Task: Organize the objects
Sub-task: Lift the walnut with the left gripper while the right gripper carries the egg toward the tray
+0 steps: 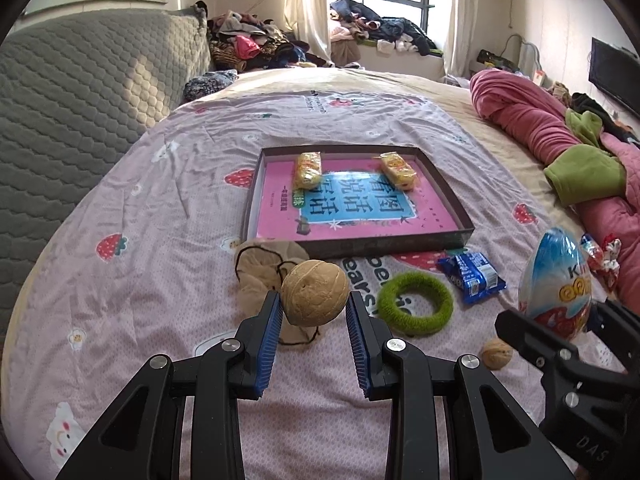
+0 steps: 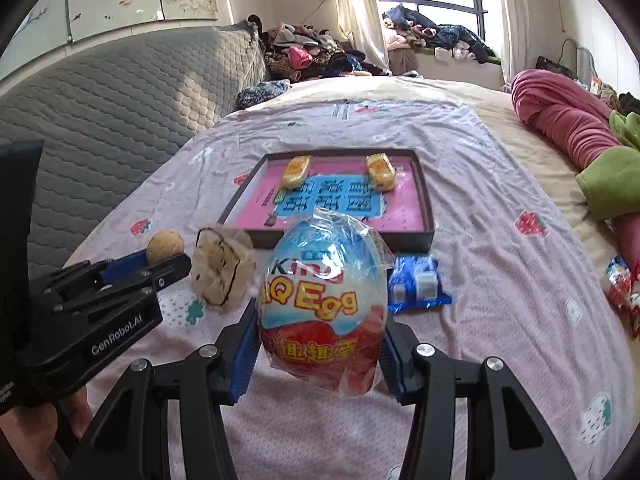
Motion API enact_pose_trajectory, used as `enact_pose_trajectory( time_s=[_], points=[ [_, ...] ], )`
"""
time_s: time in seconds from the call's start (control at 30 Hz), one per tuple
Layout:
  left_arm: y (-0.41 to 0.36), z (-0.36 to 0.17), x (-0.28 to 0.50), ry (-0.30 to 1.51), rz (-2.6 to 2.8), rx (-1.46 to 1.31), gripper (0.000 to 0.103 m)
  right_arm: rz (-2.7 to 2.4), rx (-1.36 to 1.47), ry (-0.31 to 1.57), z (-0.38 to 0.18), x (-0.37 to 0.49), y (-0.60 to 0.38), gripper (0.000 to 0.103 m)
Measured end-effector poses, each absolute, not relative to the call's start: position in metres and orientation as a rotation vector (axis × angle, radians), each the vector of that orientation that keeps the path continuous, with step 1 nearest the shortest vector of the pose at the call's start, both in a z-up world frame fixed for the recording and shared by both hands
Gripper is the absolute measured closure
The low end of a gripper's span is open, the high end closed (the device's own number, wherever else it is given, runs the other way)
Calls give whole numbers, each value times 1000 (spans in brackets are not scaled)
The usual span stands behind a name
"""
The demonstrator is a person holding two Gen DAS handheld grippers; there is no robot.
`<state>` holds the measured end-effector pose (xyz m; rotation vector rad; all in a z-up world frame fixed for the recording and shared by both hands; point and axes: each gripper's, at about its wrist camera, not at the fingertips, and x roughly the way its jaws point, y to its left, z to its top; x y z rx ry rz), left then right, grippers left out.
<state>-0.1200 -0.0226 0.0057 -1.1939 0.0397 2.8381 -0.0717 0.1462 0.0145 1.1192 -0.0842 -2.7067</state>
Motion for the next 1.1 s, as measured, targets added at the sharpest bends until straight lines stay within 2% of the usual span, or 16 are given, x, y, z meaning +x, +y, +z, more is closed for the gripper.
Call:
enact_pose_trajectory(
  time_s=[1.1],
  points=[
    [-3,36,-175,73,2851,-1150,69,-2749,1041,-19,56,-126,156,51]
  ],
)
